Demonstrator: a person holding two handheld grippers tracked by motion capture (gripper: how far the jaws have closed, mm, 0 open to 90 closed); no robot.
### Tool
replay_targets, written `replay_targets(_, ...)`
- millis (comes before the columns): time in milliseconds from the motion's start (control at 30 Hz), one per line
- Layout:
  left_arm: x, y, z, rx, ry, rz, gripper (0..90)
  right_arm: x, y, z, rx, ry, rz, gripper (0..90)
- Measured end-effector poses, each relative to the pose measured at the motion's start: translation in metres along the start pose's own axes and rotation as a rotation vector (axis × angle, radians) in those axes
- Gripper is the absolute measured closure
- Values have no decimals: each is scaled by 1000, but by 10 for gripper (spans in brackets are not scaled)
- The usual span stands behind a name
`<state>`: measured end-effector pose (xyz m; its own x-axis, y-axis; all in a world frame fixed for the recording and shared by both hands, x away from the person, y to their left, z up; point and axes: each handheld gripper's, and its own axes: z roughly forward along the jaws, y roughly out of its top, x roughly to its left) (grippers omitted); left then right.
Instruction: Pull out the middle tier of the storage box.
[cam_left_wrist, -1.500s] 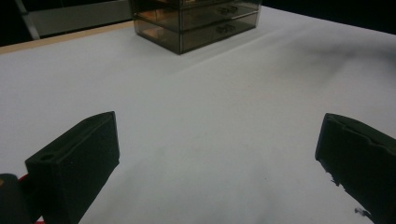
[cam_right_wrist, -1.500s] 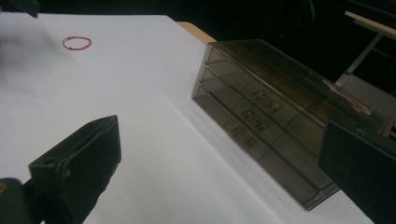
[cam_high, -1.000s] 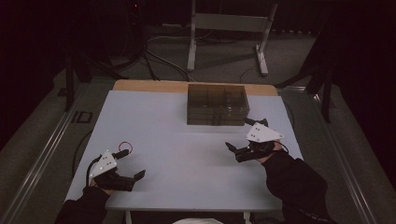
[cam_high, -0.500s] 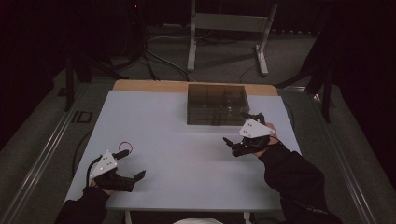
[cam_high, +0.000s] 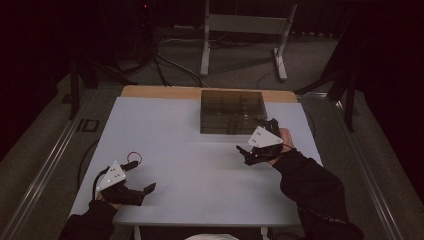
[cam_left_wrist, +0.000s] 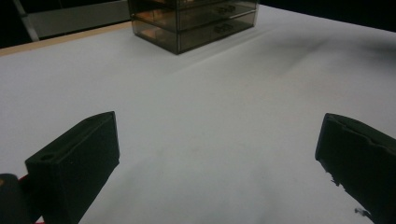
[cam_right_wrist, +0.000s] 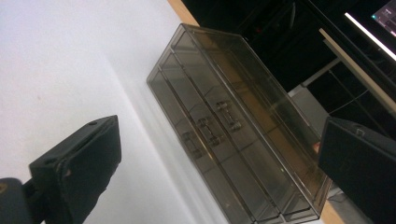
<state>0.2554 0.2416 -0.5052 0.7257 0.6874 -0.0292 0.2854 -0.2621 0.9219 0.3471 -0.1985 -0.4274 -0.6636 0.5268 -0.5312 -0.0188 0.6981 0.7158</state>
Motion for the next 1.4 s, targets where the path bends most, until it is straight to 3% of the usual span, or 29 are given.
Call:
replay_targets(367, 0, 0, 0, 3, 0, 0, 12, 6, 3, 16, 46, -27, -99, 1)
replay_targets(533, 0, 0, 0, 4, -1, 0, 12, 16, 3, 28, 103, -63, -172, 2)
replay_targets(900, 0, -1, 0, 4, 0, -3, 12, 27, 0, 44, 174, -75, -252, 34)
replay_targets(1400, 1, 0, -1, -6, -1, -4, 12, 42, -9, 65, 315, -103, -406, 85)
